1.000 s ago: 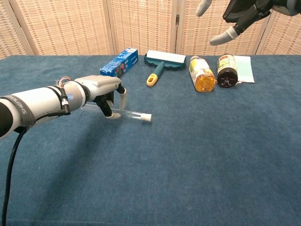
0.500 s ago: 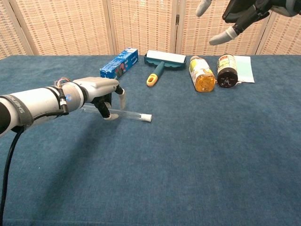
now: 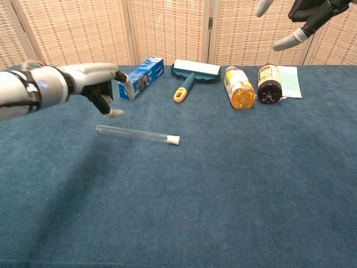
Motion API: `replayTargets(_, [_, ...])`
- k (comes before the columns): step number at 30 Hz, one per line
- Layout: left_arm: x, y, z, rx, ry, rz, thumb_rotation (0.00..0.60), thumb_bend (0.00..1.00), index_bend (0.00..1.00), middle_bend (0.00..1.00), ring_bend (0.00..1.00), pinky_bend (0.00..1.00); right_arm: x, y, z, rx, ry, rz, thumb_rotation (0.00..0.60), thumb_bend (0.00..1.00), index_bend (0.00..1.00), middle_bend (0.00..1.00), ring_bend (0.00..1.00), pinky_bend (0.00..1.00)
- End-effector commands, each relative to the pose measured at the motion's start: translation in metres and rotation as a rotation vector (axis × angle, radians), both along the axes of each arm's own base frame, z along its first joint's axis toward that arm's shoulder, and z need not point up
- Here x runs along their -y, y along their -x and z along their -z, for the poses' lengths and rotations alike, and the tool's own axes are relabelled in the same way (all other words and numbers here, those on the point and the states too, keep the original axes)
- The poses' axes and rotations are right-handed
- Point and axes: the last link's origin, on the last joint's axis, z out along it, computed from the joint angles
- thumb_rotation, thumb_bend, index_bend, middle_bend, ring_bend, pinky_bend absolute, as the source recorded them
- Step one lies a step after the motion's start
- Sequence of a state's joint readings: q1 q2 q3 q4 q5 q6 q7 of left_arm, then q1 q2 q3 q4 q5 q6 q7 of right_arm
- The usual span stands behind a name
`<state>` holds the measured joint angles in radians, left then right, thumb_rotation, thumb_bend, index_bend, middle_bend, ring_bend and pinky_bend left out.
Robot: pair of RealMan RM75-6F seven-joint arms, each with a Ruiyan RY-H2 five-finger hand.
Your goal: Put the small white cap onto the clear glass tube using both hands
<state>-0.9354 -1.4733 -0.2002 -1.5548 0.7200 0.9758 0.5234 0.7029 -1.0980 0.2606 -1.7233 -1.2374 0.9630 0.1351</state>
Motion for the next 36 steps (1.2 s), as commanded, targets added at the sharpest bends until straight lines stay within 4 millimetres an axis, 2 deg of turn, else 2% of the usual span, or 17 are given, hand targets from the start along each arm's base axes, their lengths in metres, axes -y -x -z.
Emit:
replayTargets(1, [0.009,0.021,-0.048,0.029,-0.104,-0.040,0.600,0.35,0.30,0.96,1.00,1.00,-0.010,0.021,-0.012,-0.060,0.027,0.051,0.600,0.19,0.34,0.99,1.00,1.00])
replayTargets(4, [0.017,0.045,-0.076,0.037,-0.185,-0.073,0.600,0.35,0.30,0.87,0.93,1.00,-0.025,0.044,-0.024,-0.141,0.055,0.097,0.600,0.23,0.34,0.90,0.99,1.00])
replayTargets(5, [0.020,0.052,-0.083,0.034,-0.207,-0.078,0.600,0.35,0.30,0.84,0.90,1.00,-0.029,0.050,-0.027,-0.167,0.066,0.105,0.600,0.23,0.34,0.85,0.95,1.00])
replayTargets(7, [0.028,0.069,-0.097,0.022,-0.256,-0.087,0.600,0.35,0.30,0.79,0.83,1.00,-0.038,0.064,-0.032,-0.221,0.087,0.128,0.600,0.24,0.34,0.77,0.85,1.00])
replayTargets(9, [0.036,0.084,-0.107,0.011,-0.294,-0.093,0.600,0.35,0.29,0.73,0.76,0.97,-0.046,0.074,-0.035,-0.251,0.101,0.144,0.600,0.24,0.32,0.67,0.71,0.93])
replayTargets(15, [0.071,0.132,-0.133,-0.019,-0.375,-0.131,0.600,0.35,0.28,0.48,0.47,0.63,-0.079,0.109,-0.041,-0.340,0.174,0.148,0.600,0.24,0.27,0.47,0.45,0.61])
replayTargets(17, [0.086,0.143,-0.139,-0.011,-0.410,-0.132,0.600,0.35,0.28,0.42,0.42,0.56,-0.094,0.122,-0.039,-0.355,0.200,0.149,0.600,0.24,0.27,0.46,0.44,0.58])
replayTargets(24, [0.134,0.167,-0.148,-0.015,-0.498,-0.121,0.600,0.35,0.26,0.39,0.39,0.44,-0.133,0.153,-0.037,-0.319,0.274,0.211,0.600,0.24,0.27,0.44,0.43,0.56])
replayTargets(31, [0.166,0.174,-0.149,-0.026,-0.536,-0.137,0.600,0.35,0.26,0.39,0.39,0.40,-0.158,0.160,-0.043,-0.279,0.327,0.241,0.600,0.24,0.27,0.44,0.43,0.56])
replayTargets(36, [0.178,0.175,-0.148,-0.040,-0.546,-0.147,0.600,0.35,0.26,0.38,0.39,0.37,-0.165,0.161,-0.045,-0.286,0.324,0.258,0.600,0.24,0.27,0.44,0.43,0.56])
